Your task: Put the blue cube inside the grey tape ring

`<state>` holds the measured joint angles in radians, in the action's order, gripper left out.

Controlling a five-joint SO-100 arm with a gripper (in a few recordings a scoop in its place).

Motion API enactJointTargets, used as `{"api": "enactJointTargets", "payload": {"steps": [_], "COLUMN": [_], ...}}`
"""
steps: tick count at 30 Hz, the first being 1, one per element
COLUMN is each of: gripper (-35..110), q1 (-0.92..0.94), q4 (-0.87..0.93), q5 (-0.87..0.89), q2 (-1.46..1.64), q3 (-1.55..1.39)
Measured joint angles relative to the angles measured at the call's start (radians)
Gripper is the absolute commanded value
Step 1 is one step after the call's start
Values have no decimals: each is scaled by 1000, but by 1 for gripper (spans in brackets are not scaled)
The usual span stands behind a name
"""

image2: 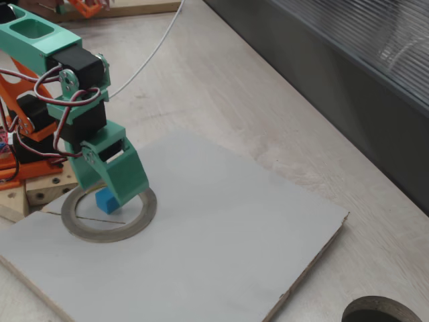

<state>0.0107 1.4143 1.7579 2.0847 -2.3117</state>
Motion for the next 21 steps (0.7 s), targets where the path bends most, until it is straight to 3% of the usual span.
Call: {"api": "enactJointTargets", "payload": {"steps": [10,18,21], "gripper": [80,80,80], "q1": [0,-2,0], "q4": [67,480,552], "q5": [2,5,5], "q2": [8,5,5], "q3": [84,419,456]}}
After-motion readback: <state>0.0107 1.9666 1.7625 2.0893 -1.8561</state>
